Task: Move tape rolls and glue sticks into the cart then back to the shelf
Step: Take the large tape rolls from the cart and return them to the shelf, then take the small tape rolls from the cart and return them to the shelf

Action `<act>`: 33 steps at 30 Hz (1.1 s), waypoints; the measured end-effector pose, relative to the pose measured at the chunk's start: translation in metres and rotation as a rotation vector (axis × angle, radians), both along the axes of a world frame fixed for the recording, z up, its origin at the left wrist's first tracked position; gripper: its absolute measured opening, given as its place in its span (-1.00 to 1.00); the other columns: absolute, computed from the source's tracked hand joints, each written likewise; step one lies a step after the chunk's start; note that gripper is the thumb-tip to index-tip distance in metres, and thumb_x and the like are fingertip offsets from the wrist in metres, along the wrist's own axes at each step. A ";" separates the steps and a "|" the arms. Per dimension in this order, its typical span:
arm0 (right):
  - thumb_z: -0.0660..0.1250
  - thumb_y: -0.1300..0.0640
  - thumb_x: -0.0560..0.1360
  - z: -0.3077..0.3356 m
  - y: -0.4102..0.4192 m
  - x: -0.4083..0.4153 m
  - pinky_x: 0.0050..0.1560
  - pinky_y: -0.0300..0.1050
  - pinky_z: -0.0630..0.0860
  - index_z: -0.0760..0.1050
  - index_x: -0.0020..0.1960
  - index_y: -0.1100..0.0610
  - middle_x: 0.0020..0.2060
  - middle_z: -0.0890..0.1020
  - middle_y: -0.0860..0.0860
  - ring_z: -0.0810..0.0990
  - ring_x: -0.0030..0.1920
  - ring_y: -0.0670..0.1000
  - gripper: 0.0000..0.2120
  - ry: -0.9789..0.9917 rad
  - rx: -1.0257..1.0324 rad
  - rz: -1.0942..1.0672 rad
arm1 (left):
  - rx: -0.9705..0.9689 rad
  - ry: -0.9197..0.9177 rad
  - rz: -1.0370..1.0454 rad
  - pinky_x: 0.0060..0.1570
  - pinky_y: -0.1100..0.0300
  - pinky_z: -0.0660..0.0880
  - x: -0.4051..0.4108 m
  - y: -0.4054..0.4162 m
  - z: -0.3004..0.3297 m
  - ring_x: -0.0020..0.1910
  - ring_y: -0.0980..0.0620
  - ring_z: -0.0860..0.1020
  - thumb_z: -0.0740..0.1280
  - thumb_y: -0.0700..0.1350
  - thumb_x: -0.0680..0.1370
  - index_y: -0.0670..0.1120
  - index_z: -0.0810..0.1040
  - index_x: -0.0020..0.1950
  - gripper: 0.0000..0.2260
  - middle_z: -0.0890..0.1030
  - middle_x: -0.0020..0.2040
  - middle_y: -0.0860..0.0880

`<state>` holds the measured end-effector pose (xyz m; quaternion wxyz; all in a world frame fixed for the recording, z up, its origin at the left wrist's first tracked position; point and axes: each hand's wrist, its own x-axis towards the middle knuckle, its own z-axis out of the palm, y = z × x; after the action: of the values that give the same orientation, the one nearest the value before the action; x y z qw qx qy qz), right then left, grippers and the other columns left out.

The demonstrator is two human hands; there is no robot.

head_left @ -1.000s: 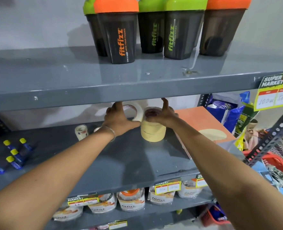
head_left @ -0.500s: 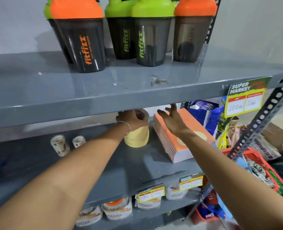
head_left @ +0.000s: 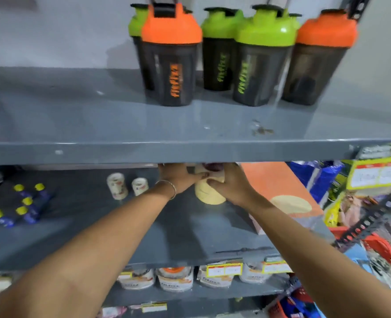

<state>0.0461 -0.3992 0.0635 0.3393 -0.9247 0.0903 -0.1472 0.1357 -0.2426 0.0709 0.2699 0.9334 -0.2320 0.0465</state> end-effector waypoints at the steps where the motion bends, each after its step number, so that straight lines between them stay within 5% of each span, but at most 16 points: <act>1: 0.36 -0.14 0.25 0.003 0.020 0.005 0.27 0.12 0.43 0.41 0.25 0.05 0.19 0.56 0.06 0.49 0.25 0.14 -0.39 0.002 -0.063 0.035 | -0.003 -0.031 0.020 0.31 -0.02 0.34 0.001 0.025 -0.001 0.31 -0.11 0.41 0.28 0.54 0.16 0.11 0.40 0.26 -0.20 0.52 0.27 0.00; 5: 0.42 -0.03 0.31 0.010 0.120 0.034 0.35 0.08 0.33 0.23 0.42 0.00 0.36 0.40 0.12 0.33 0.37 0.20 -0.27 0.002 -0.225 0.273 | 0.101 -0.049 0.186 0.39 -0.13 0.24 -0.009 0.150 -0.015 0.44 -0.17 0.20 0.23 0.53 0.22 0.01 0.21 0.45 -0.06 0.31 0.45 -0.06; 10: 0.42 -0.02 0.34 -0.015 0.282 0.060 0.39 0.07 0.31 0.17 0.47 -0.02 0.42 0.35 0.03 0.28 0.43 0.07 -0.23 -0.020 -0.291 0.729 | 0.085 0.000 0.437 0.45 -0.10 0.15 -0.070 0.351 -0.051 0.52 -0.12 0.08 0.26 0.44 0.34 0.02 0.11 0.50 -0.13 0.24 0.51 0.01; 16: 0.36 -0.04 0.30 -0.071 0.497 0.058 0.35 0.04 0.35 0.28 0.42 -0.03 0.37 0.42 -0.03 0.33 0.41 0.01 -0.30 0.009 -0.287 1.086 | -0.052 0.184 0.883 0.19 0.06 0.46 -0.171 0.581 -0.088 0.19 -0.10 0.50 0.40 0.29 0.35 0.04 0.38 0.35 -0.35 0.57 0.18 -0.07; 21: 0.34 0.00 0.35 -0.132 0.667 0.057 0.39 -0.09 0.27 0.31 0.42 0.04 0.35 0.42 0.02 0.34 0.39 0.05 -0.35 0.171 -0.372 1.371 | -0.121 0.403 1.139 0.16 0.13 0.44 -0.233 0.719 -0.165 0.21 -0.03 0.52 0.43 0.20 0.39 -0.01 0.44 0.28 -0.46 0.58 0.20 0.01; 25: 0.26 0.00 0.35 -0.183 0.755 0.057 0.28 -0.05 0.35 0.40 0.34 0.07 0.27 0.49 0.09 0.42 0.31 0.14 -0.45 0.349 -0.380 1.523 | -0.124 0.565 1.188 0.13 0.09 0.50 -0.253 0.770 -0.245 0.17 -0.05 0.54 0.33 0.31 0.35 0.06 0.38 0.25 -0.43 0.57 0.18 -0.01; 33: 0.35 0.11 0.27 -0.379 0.850 0.087 -0.08 0.16 0.59 0.51 -0.02 0.09 -0.11 0.67 0.05 0.65 -0.07 0.09 -0.71 0.694 -0.377 1.492 | -0.235 0.757 1.205 0.25 0.10 0.38 -0.220 0.799 -0.364 0.31 -0.10 0.41 0.42 0.08 0.43 -0.01 0.34 0.36 -0.45 0.45 0.34 -0.09</act>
<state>0.1328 0.4511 -0.3160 0.1405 -0.7759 -0.4712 0.3952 -0.0842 0.5560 -0.2936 0.3577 0.8161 0.4392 -0.1146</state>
